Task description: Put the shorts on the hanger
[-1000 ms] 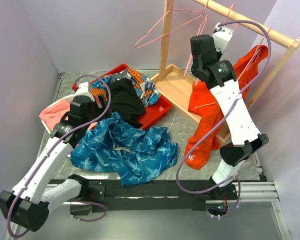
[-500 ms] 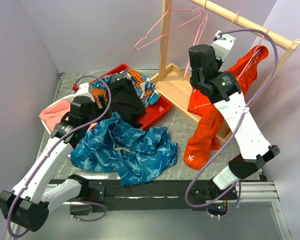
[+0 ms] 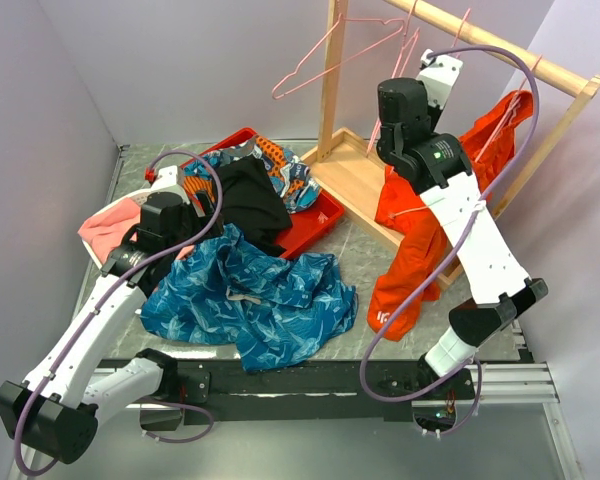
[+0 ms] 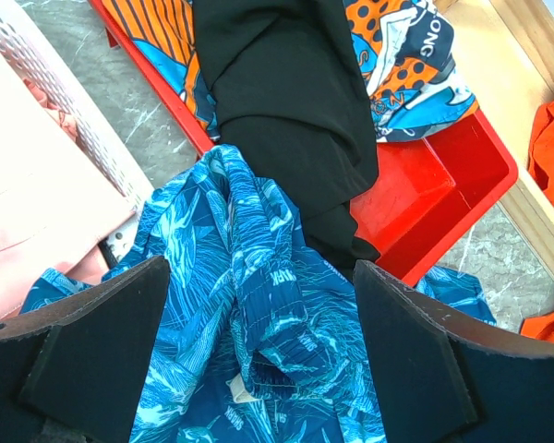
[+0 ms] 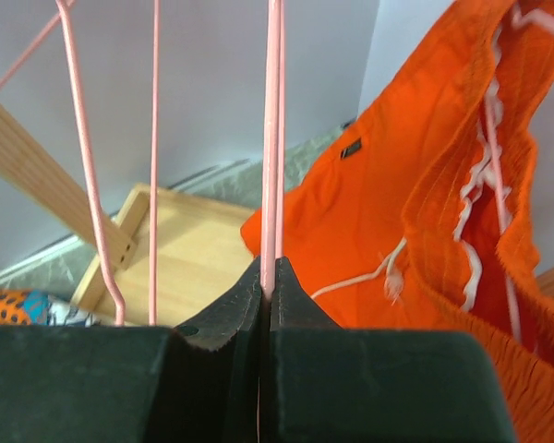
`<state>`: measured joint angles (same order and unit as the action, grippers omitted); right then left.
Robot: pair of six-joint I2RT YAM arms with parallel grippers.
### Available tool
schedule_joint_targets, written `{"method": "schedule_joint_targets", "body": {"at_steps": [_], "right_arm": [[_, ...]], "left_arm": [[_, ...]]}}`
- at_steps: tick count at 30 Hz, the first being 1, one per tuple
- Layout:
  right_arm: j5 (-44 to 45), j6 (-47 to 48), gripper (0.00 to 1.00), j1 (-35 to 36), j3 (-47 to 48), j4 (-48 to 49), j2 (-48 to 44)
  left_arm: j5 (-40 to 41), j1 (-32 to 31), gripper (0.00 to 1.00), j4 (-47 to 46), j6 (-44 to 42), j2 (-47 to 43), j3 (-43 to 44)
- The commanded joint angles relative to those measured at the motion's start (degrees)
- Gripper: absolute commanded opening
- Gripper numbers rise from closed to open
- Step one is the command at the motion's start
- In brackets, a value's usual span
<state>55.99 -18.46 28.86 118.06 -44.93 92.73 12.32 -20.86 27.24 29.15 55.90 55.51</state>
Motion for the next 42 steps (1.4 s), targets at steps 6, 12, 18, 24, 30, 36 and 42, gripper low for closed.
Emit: {"method": "schedule_joint_targets", "body": {"at_steps": [6, 12, 18, 24, 30, 36, 42], "right_arm": [[4.40, 8.80, 0.00, -0.74, -1.96, 13.03, -4.13], [6.05, 5.36, 0.00, 1.98, -4.76, 8.98, -7.55], [5.46, 2.38, 0.00, 4.79, -8.11, 5.74, -12.74], [-3.49, -1.75, 0.00, 7.26, -11.10, 0.82, -18.01], [-15.28, -9.48, 0.00, 10.60, -16.71, -7.19, -27.15], [-27.22, -14.05, 0.00, 14.46, -23.66, -10.44, -37.00], [-35.67, -15.55, 0.00, 15.08, -26.13, -14.48, -43.77]], "left_arm": [[-0.10, 0.12, 0.86, -1.93, -1.11, -0.62, 0.04], [-0.19, 0.12, 0.86, -2.02, -1.20, -0.26, 0.13], [-0.10, 0.12, 0.86, -2.02, -1.20, 0.09, 0.13], [0.78, 0.12, 0.87, -1.58, -1.11, 0.96, 0.04], [4.90, 0.21, 0.85, 0.96, 0.47, 3.42, 0.65], [7.98, 0.21, 0.82, 3.78, 2.76, 6.94, 1.45], [10.00, 0.21, 0.77, 5.19, 4.25, 7.91, 0.49]]}}
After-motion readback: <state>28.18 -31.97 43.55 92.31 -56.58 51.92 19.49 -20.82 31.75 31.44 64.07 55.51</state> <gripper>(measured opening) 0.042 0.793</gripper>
